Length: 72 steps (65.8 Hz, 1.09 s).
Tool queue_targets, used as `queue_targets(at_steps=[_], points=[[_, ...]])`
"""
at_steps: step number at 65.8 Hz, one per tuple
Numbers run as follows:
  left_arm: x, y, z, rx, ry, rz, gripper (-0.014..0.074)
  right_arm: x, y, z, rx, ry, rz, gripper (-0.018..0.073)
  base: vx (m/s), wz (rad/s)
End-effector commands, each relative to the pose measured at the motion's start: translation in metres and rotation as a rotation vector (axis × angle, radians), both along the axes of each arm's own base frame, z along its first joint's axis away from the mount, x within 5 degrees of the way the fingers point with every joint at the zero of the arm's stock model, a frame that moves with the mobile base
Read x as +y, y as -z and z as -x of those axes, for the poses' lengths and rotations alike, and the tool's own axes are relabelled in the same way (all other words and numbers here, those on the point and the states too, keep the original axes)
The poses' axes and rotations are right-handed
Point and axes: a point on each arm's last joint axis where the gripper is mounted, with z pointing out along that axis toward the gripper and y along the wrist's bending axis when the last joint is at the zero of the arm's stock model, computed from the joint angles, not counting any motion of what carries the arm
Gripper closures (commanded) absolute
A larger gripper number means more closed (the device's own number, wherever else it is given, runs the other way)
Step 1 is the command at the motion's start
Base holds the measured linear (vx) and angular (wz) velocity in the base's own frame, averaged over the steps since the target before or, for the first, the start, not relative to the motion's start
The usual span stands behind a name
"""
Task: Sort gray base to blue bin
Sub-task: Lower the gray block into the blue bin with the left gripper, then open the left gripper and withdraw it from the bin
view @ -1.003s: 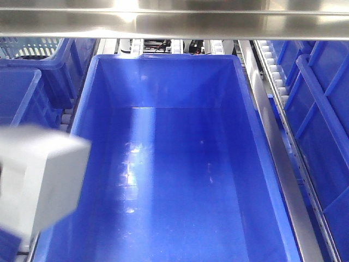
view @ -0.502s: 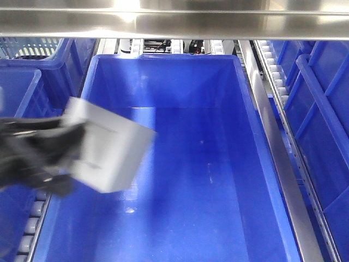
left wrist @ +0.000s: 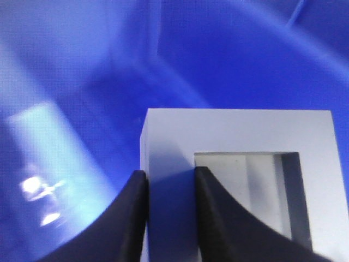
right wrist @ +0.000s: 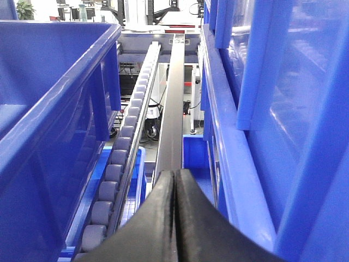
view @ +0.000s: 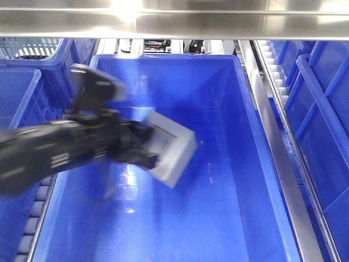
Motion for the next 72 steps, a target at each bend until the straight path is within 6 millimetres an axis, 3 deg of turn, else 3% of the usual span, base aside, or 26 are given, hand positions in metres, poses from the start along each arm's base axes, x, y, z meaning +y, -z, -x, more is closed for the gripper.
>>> queue_targets(at_steps=[1,21,33,58,72], points=[[-0.011,-0.02,-0.013,-0.098,-0.011,0.087,0.0546,0.0,-0.002,0.0,-0.071,-0.002,0.011,0.0568,0.0,0.0],[-0.027,0.026,-0.034,0.001,-0.019,0.023,0.0521,0.0,-0.002,0.0,-0.071,-0.002,0.011,0.0568,0.0,0.0],[-0.03,0.041,-0.038,0.038,-0.02,-0.003,0.0472,0.0,-0.002,0.0,-0.071,-0.002,0.011,0.0568,0.0,0.0],[-0.029,0.039,-0.036,0.053,-0.017,-0.011,0.0148,0.0,-0.002,0.0,-0.071,-0.002,0.011,0.0568,0.0,0.0],[-0.022,0.019,-0.024,0.062,-0.008,-0.009,0.0111,0.0,-0.002,0.0,-0.071,-0.002,0.011,0.0568,0.0,0.0]])
